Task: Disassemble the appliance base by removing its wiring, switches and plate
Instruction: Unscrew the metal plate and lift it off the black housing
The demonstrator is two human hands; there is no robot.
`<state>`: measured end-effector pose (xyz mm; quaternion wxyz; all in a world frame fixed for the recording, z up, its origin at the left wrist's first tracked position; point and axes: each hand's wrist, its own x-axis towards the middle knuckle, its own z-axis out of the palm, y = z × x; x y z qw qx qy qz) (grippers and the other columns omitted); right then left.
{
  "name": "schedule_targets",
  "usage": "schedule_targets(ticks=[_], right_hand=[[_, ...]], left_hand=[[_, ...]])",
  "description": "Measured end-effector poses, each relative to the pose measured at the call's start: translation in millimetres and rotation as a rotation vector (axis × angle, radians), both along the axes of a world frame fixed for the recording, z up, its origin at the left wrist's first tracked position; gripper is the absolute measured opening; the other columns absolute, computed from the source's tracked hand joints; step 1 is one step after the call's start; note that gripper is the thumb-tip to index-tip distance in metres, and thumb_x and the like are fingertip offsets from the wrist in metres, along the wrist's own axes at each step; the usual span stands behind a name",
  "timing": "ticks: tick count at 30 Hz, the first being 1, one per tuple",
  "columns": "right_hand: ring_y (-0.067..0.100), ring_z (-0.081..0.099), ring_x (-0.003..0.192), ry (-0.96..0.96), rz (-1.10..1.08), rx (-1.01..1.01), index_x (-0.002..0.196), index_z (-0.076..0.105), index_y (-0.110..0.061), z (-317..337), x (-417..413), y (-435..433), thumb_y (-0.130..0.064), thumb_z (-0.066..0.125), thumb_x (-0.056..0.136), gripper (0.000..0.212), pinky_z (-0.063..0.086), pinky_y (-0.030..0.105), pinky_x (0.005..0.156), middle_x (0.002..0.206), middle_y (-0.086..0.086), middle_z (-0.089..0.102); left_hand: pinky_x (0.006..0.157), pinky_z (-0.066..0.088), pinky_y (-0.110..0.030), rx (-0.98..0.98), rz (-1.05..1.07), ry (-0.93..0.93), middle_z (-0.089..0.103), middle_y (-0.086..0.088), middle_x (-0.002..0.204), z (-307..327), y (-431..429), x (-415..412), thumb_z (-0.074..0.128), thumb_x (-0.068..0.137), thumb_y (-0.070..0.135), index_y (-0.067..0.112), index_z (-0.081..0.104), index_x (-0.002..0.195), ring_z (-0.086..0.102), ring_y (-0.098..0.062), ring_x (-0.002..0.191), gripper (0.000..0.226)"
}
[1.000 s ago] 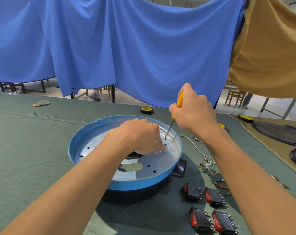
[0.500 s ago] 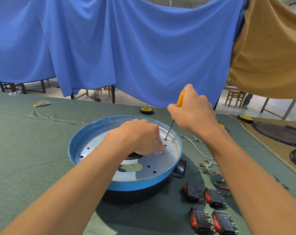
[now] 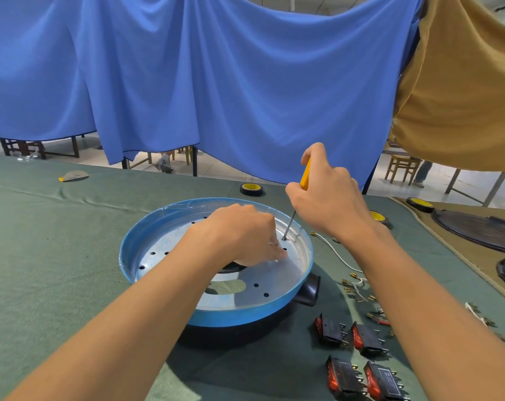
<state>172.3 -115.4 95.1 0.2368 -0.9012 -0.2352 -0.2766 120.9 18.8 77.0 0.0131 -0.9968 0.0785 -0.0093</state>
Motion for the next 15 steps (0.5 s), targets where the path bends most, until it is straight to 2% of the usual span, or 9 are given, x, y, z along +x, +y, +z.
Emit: schedule_targets(ticks=[4, 6, 11, 13, 15], right_hand=[[0.029, 0.053, 0.071, -0.005, 0.002, 0.014, 0.101, 0.033, -0.023, 0.4, 0.2, -0.9, -0.042, 0.049, 0.093, 0.025, 0.044, 0.039, 0.061, 0.069, 0.001, 0.047], [0.032, 0.052, 0.072, -0.008, -0.057, 0.021, 0.099, 0.035, -0.020, 2.0, -0.2, -2.9, -0.050, 0.047, 0.095, 0.033, 0.041, 0.039, 0.062, 0.071, 0.003, 0.048], [0.034, 0.052, 0.075, 0.078, -0.054, 0.066, 0.101, 0.035, -0.016, 4.8, -1.2, -3.1, -0.027, 0.044, 0.094, 0.017, 0.043, 0.040, 0.063, 0.075, 0.007, 0.048], [0.028, 0.049, 0.069, 0.087, -0.042, 0.071, 0.100, 0.035, -0.016, 5.7, -2.6, -1.4, -0.027, 0.045, 0.090, 0.018, 0.041, 0.038, 0.060, 0.074, 0.005, 0.047], [0.021, 0.045, 0.065, 0.104, -0.053, 0.068, 0.095, 0.038, -0.017, 8.2, -3.8, -2.0, -0.032, 0.047, 0.086, 0.020, 0.037, 0.035, 0.057, 0.074, 0.004, 0.047]], left_hand=[[0.065, 0.035, -0.023, 0.015, -0.010, -0.007, 0.062, 0.007, 0.124, 0.1, 4.4, 0.4, 0.044, 0.093, 0.060, 0.039, 0.062, 0.127, 0.049, -0.013, 0.087, 0.043], [0.073, 0.037, -0.025, 0.028, -0.021, 0.018, 0.060, 0.008, 0.131, 0.2, 7.1, 0.0, 0.042, 0.094, 0.060, 0.043, 0.058, 0.128, 0.048, -0.013, 0.093, 0.042], [0.079, 0.040, -0.028, 0.013, 0.000, 0.052, 0.059, 0.006, 0.132, 6.6, 10.8, 4.4, 0.045, 0.092, 0.061, 0.043, 0.057, 0.130, 0.053, -0.018, 0.100, 0.043], [0.080, 0.042, -0.031, 0.052, 0.033, 0.013, 0.061, -0.001, 0.127, 9.2, 10.3, 10.9, 0.048, 0.092, 0.059, 0.033, 0.058, 0.129, 0.057, -0.024, 0.106, 0.046], [0.081, 0.047, -0.036, 0.069, 0.042, -0.009, 0.064, -0.006, 0.118, 14.5, 9.6, 18.4, 0.054, 0.091, 0.054, 0.023, 0.061, 0.124, 0.058, -0.028, 0.103, 0.046]])
